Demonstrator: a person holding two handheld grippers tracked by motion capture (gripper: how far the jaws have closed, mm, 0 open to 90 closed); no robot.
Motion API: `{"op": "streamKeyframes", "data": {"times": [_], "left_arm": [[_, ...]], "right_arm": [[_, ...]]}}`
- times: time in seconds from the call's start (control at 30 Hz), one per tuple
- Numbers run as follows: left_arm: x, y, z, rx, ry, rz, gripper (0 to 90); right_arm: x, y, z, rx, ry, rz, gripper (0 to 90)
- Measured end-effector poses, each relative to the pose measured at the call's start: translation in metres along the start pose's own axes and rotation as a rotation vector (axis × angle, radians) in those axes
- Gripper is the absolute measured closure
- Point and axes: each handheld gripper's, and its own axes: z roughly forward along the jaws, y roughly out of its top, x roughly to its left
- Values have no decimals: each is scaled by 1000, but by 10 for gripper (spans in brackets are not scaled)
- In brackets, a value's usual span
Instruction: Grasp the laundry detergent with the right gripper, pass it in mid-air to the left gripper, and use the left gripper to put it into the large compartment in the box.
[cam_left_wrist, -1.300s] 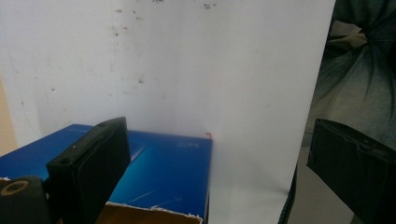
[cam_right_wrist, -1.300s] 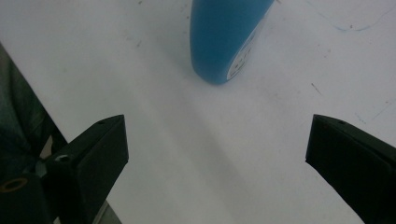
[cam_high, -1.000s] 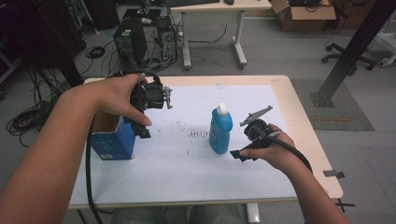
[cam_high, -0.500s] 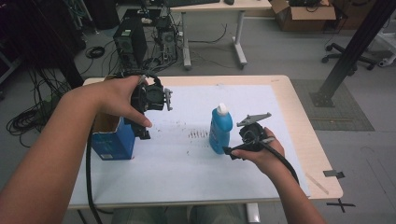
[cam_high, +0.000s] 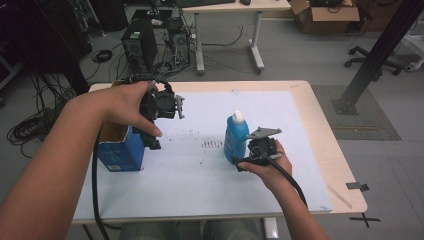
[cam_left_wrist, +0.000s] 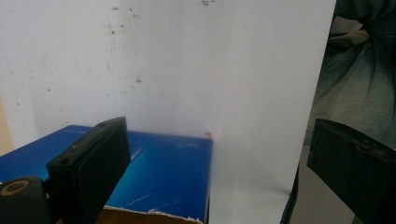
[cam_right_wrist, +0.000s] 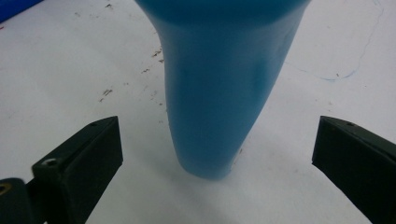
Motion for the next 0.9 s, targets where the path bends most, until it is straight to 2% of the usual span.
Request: {"op": "streamKeyframes", "data": {"times": [0.17, 0.2, 0.3, 0.7, 0.9], "left_arm": [[0, 2, 0, -1, -1, 1, 61], [0, 3, 1, -3, -3, 0, 62], [1, 3, 0, -1, -2, -6, 62], [1, 4, 0, -5, -4, -4, 61], [1, 3, 0, -7, -2, 0, 62]], "right_arm": [[1, -4, 7, -42, -35, 15, 14], [1, -6, 9, -58, -50, 32, 10], [2, -9, 13, -78, -49, 48, 11], [9, -13, 29, -105, -100, 25, 12], [7, -17, 32, -136, -108, 56, 10]]}}
